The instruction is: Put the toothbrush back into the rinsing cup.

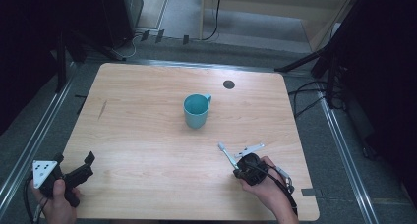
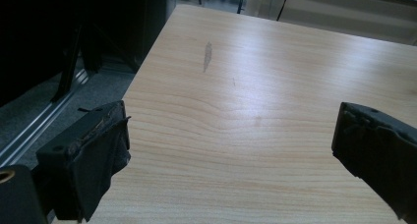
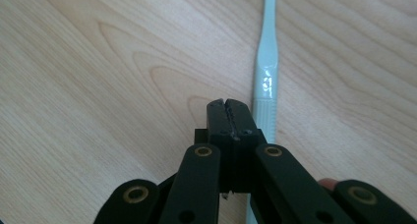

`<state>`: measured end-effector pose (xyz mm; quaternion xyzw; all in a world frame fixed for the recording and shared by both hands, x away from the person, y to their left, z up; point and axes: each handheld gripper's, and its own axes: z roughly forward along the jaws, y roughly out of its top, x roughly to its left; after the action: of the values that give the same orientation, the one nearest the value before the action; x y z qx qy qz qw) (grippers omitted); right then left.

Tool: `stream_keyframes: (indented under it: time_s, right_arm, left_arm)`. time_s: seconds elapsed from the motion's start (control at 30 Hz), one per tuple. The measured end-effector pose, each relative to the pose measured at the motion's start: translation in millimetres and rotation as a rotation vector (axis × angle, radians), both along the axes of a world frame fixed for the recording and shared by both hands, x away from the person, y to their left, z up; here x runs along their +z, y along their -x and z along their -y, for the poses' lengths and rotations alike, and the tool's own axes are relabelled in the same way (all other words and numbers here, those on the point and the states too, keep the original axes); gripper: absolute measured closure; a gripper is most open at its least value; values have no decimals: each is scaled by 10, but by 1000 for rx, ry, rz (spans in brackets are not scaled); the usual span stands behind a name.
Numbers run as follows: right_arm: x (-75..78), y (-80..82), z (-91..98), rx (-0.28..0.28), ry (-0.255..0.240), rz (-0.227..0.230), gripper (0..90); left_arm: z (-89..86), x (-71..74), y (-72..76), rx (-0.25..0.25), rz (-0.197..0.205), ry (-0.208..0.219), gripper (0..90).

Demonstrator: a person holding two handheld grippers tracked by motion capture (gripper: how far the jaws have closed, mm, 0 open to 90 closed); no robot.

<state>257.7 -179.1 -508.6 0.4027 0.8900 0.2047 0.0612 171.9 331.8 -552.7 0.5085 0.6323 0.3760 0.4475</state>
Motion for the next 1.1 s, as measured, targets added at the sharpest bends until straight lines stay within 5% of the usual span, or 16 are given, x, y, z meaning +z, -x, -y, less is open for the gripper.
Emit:
stream_keyframes:
  time_s: [0.4, 0.53, 0.73, 1.1]
  right_arm:
    - [-37, -32, 140, -34, 22, 5, 900]
    - [19, -39, 172, -12, 33, 59, 867]
    - [18, -130, 115, 27, 72, 26, 745]
    - [22, -358, -52, 32, 170, -57, 766]
  left_arm:
    - [2, 0, 0, -1, -1, -1, 11]
    - [2, 1, 1, -3, -2, -3, 12]
    - [1, 0, 2, -4, -2, -2, 11]
    - [-1, 0, -1, -7, -1, 1, 12]
